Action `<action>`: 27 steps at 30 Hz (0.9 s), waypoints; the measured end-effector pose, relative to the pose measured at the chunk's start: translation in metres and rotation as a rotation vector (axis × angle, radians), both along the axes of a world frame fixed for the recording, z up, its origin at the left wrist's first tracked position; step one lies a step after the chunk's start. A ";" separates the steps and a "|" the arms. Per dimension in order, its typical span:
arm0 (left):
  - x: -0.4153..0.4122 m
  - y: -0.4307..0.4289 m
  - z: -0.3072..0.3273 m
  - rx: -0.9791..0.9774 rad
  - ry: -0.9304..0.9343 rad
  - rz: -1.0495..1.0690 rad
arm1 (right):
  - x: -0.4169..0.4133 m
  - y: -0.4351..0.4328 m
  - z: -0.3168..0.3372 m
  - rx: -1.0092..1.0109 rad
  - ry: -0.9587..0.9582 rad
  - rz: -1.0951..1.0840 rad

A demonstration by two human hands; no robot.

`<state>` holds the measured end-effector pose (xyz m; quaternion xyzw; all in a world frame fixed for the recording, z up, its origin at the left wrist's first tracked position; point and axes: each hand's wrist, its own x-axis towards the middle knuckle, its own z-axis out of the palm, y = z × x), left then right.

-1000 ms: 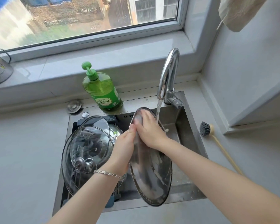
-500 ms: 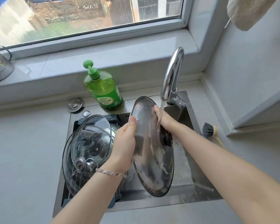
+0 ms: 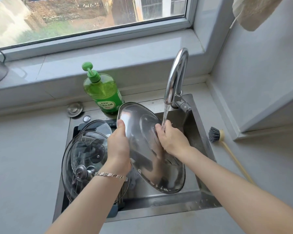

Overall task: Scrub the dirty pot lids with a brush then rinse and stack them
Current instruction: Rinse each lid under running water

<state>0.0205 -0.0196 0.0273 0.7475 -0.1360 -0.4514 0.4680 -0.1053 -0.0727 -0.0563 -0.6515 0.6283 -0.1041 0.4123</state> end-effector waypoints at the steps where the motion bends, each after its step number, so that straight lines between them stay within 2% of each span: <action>1: 0.000 0.000 0.001 -0.011 -0.009 -0.011 | 0.003 -0.004 0.001 0.020 0.062 0.007; 4: -0.001 -0.001 0.006 -0.074 -0.086 -0.033 | 0.014 -0.016 0.006 0.187 0.046 -0.055; 7: 0.002 -0.002 0.007 -0.099 -0.086 -0.003 | 0.015 -0.022 0.001 0.372 -0.228 -0.337; 9: 0.006 -0.002 0.004 -0.073 -0.041 0.046 | 0.012 -0.021 0.000 0.317 -0.298 -0.414; 11: 0.007 -0.003 0.004 -0.042 -0.022 0.093 | 0.012 -0.019 0.000 0.169 -0.254 -0.273; 14: 0.005 -0.006 0.007 -0.034 0.013 0.200 | 0.011 -0.012 -0.001 0.052 -0.162 -0.093; 17: 0.003 -0.012 0.009 -0.042 0.045 0.306 | 0.011 0.001 -0.004 -0.092 -0.224 -0.110; 20: -0.001 -0.016 0.007 -0.062 0.068 0.371 | 0.014 0.028 0.008 0.018 -0.138 0.042; 23: -0.002 -0.015 0.005 -0.053 0.102 0.414 | 0.009 0.065 0.019 -0.085 -0.220 0.262; 25: -0.002 -0.013 0.003 -0.034 0.106 0.432 | -0.001 0.062 0.005 -0.071 -0.225 0.259; 27: -0.002 -0.010 0.003 -0.019 0.100 0.439 | -0.011 0.042 -0.014 0.126 -0.208 0.092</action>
